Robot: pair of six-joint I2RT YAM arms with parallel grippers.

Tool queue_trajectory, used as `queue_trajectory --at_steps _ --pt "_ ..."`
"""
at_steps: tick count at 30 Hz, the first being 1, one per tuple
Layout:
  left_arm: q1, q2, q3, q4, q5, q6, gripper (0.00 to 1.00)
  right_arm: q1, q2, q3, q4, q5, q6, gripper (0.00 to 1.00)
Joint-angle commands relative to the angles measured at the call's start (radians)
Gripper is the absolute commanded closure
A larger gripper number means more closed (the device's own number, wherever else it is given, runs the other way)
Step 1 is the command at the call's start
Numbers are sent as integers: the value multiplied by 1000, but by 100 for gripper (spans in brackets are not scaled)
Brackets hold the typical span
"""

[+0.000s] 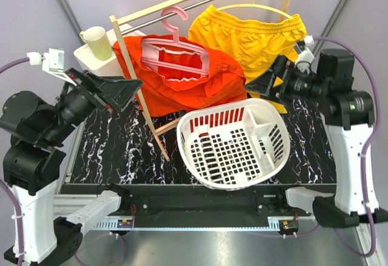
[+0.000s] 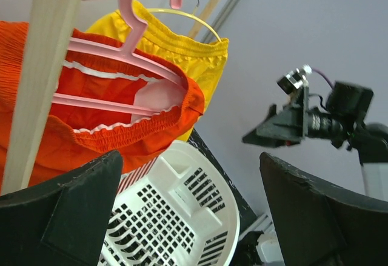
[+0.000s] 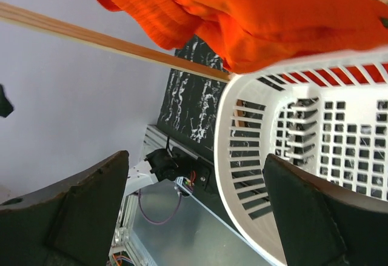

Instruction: Remove the shorts from the hanger

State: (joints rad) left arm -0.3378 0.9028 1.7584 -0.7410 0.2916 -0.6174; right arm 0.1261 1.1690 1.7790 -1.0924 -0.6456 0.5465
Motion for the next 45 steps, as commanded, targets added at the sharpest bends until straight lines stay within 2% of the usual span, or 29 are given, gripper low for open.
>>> queue_trajectory --at_steps 1,4,8,10,13,17,19,21,25,28,29,31,35,42,43,45 --pt "3 60 15 -12 115 6 1 69 79 146 123 -80 -48 0" --pt "2 76 16 -21 141 7 1 101 130 180 164 -66 -112 0" --pt "2 68 46 -35 126 48 1 102 213 220 193 56 -187 0" --pt "3 68 58 -35 136 92 1 102 242 231 212 67 -239 0" --pt "3 73 64 -35 184 165 1 102 242 159 319 67 -302 0" --pt "3 93 91 -32 259 199 1 102 225 14 553 -3 -353 0" --pt "3 104 98 -31 277 208 1 102 235 -19 597 6 -372 0" --pt "3 104 99 -31 288 205 1 102 250 -50 670 -73 -425 2" --pt "3 96 76 -24 282 205 1 102 256 -134 813 -218 -519 12" --pt "3 91 70 -15 270 205 1 102 280 -181 911 -301 -528 20" --pt "3 91 67 -12 270 202 1 102 290 -184 936 -357 -527 28" --pt "3 91 64 -2 274 197 1 104 311 -200 977 -408 -505 32" --pt "3 97 64 5 277 196 1 125 327 -228 1071 -404 -484 35" --pt "5 107 65 12 285 193 1 165 350 -201 1083 -410 -435 62" --pt "3 107 65 14 284 193 1 167 345 -205 1132 -419 -415 69" --pt "3 105 65 15 281 193 1 170 336 -225 1160 -427 -351 73"
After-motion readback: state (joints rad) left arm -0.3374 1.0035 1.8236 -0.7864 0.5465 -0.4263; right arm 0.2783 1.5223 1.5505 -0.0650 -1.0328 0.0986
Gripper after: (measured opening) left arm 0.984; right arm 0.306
